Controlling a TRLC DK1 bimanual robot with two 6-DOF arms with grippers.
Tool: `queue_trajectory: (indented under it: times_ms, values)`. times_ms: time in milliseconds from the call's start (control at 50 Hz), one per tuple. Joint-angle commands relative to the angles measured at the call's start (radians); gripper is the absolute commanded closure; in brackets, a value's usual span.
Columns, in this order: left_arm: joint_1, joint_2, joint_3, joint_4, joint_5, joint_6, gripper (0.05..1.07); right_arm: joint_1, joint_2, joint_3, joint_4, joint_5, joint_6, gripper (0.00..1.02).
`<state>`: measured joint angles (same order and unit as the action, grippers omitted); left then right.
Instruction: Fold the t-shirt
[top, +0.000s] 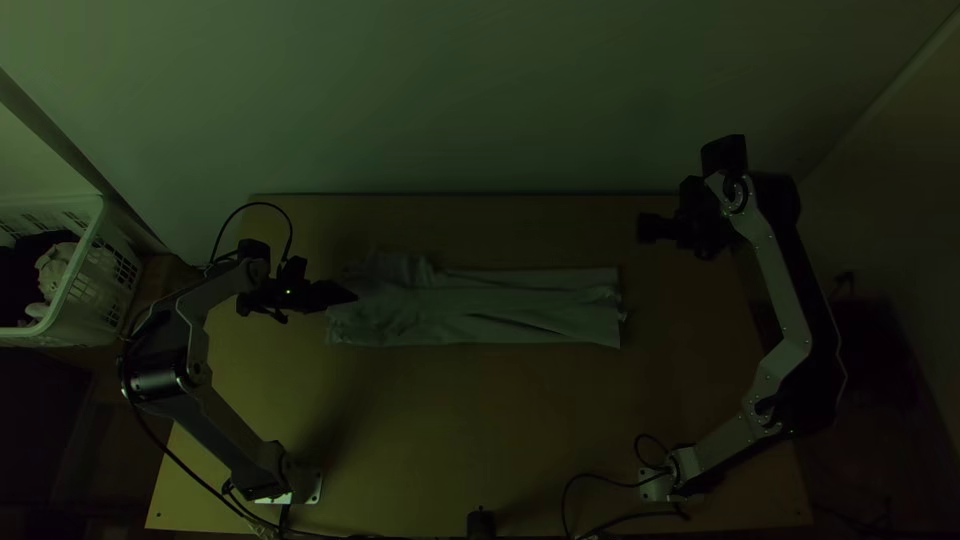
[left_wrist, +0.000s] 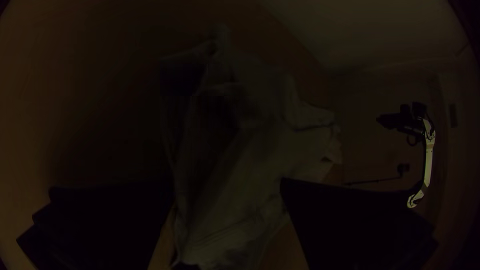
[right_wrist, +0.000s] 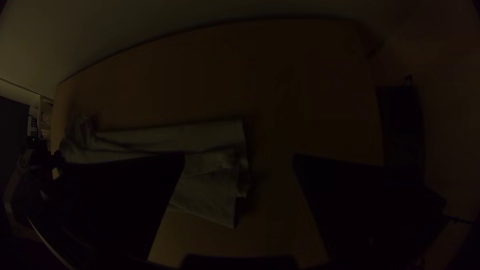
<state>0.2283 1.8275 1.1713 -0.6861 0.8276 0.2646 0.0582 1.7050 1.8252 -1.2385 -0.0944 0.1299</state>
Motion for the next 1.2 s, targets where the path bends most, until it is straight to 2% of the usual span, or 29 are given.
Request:
queue_trajectory:
  times_ms: [0, 260, 380, 440, 480, 500, 600, 620, 840, 1180]
  values:
    - [-0.064, 0.016, -0.053, 0.033, -0.036, -0.076, 0.10, 0.006, -0.036, -0.027, 0.001, -0.001, 0.000, 0.03]
    - [-0.204, 0.006, -0.052, 0.142, -0.096, -0.246, 0.10, -0.004, -0.067, -0.060, 0.001, -0.001, -0.004, 0.03]
    - [-0.265, 0.009, -0.045, 0.169, -0.177, -0.308, 0.10, -0.009, -0.081, -0.076, 0.002, -0.001, -0.004, 0.03]
    - [-0.296, 0.012, -0.045, 0.180, -0.225, -0.329, 0.14, -0.011, -0.088, -0.087, 0.004, -0.002, -0.003, 0.03]
    - [-0.316, 0.012, -0.048, 0.186, -0.259, -0.338, 0.24, -0.011, -0.096, -0.099, 0.013, -0.001, -0.003, 0.03]
    - [-0.323, 0.010, -0.050, 0.191, -0.274, -0.343, 0.31, -0.011, -0.099, -0.106, 0.017, -0.002, -0.003, 0.03]
    - [-0.354, -0.019, -0.071, 0.235, -0.335, -0.370, 1.00, -0.011, -0.113, -0.132, 0.030, -0.002, -0.001, 0.03]
    - [-0.356, -0.027, -0.076, 0.240, -0.338, -0.373, 1.06, -0.011, -0.117, -0.138, 0.033, -0.002, 0.000, 0.03]
    - [-0.317, -0.094, -0.071, 0.209, -0.374, -0.363, 1.05, -0.008, -0.162, -0.237, 0.086, -0.002, 0.008, 0.03]
    - [-0.046, -0.120, 0.074, 0.003, -0.392, -0.177, 1.04, 0.000, -0.206, -0.362, 0.180, -0.004, 0.017, 0.03]
